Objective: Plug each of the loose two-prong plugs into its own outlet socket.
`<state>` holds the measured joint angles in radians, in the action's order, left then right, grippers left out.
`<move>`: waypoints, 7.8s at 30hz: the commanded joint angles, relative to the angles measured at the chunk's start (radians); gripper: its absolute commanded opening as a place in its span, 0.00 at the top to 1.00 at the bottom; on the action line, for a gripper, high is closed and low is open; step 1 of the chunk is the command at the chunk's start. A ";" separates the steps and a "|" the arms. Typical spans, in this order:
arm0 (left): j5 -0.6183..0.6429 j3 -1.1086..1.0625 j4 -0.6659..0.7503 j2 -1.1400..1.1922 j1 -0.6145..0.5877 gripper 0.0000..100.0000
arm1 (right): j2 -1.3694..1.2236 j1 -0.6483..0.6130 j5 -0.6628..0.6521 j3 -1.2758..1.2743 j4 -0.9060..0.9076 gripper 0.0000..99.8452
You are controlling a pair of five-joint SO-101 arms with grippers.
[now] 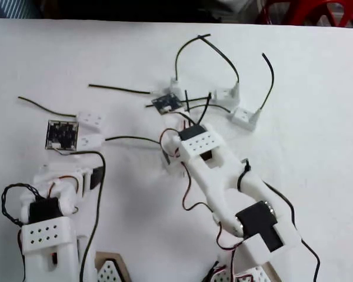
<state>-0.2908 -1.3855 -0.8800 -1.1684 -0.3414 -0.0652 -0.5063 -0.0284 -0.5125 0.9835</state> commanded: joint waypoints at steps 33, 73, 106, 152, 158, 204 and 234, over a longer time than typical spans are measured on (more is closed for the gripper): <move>-0.002 0.000 0.025 -0.018 -0.012 0.68 | 0.024 0.137 -0.210 0.106 0.232 0.98; -0.002 0.000 0.025 -0.018 -0.012 0.68 | -0.252 0.254 -0.203 0.249 0.312 0.90; -0.003 0.000 0.025 -0.018 -0.012 0.68 | -0.225 0.208 -0.114 0.301 0.441 0.90; 0.100 -0.006 0.153 -0.019 0.059 0.67 | 0.705 -0.159 0.126 -0.379 -0.213 0.98; 0.152 0.031 0.193 -0.019 0.183 0.67 | 0.711 -0.174 0.192 -0.443 -0.343 0.98; 0.176 0.196 0.094 -0.021 0.576 0.67 | 0.912 -0.228 0.192 -0.563 -0.352 0.98; -0.715 0.812 -0.170 0.860 0.114 0.68 | 0.911 -0.027 0.192 -0.595 -0.493 0.98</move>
<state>-0.8876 -0.6905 -1.0487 -0.4933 -0.2156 0.8216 -0.5508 0.1665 -1.1170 0.5140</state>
